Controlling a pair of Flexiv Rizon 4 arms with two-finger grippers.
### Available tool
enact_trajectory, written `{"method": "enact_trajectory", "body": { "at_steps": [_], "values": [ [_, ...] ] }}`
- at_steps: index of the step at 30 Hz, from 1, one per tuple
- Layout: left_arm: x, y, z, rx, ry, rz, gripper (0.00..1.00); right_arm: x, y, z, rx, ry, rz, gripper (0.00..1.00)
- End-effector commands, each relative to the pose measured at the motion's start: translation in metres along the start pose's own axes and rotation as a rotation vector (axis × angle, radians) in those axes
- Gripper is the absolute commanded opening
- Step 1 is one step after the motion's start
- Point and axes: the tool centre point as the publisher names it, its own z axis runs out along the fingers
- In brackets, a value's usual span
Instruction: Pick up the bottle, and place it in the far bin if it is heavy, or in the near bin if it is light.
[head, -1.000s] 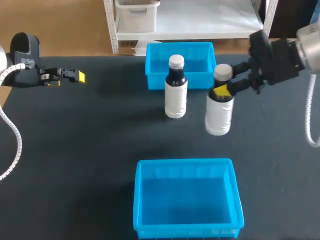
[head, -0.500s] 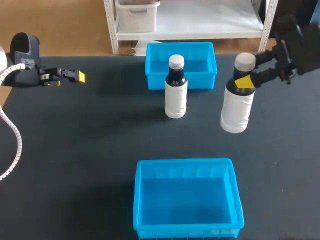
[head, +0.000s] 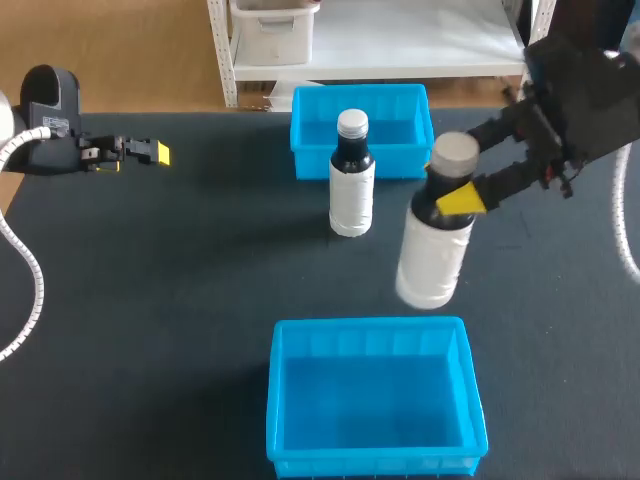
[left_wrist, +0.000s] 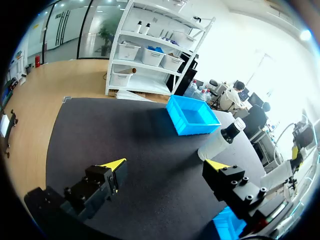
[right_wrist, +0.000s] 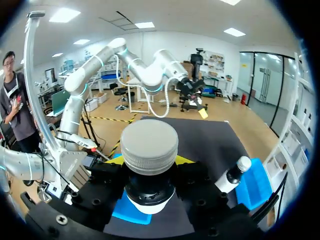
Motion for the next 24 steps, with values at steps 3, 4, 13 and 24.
{"method": "enact_trajectory", "body": {
  "at_steps": [3, 4, 13, 24],
  "values": [
    [0.0, 0.0, 0.0, 0.0, 0.0, 0.0, 1.0, -0.005, -0.003, 0.044, -0.109, -0.009, -0.041, 0.06],
    [0.0, 0.0, 0.0, 0.0, 0.0, 0.0, 1.0, -0.006, 0.0, 0.049, -0.126, -0.012, -0.049, 0.06],
    [0.0, 0.0, 0.0, 0.0, 0.0, 0.0, 1.0, -0.008, 0.017, 0.088, -0.231, -0.023, -0.103, 0.1],
    [0.0, 0.0, 0.0, 0.0, 0.0, 0.0, 1.0, 0.011, 0.037, 0.126, -0.335, 0.0, -0.169, 0.1]
  ]
}}
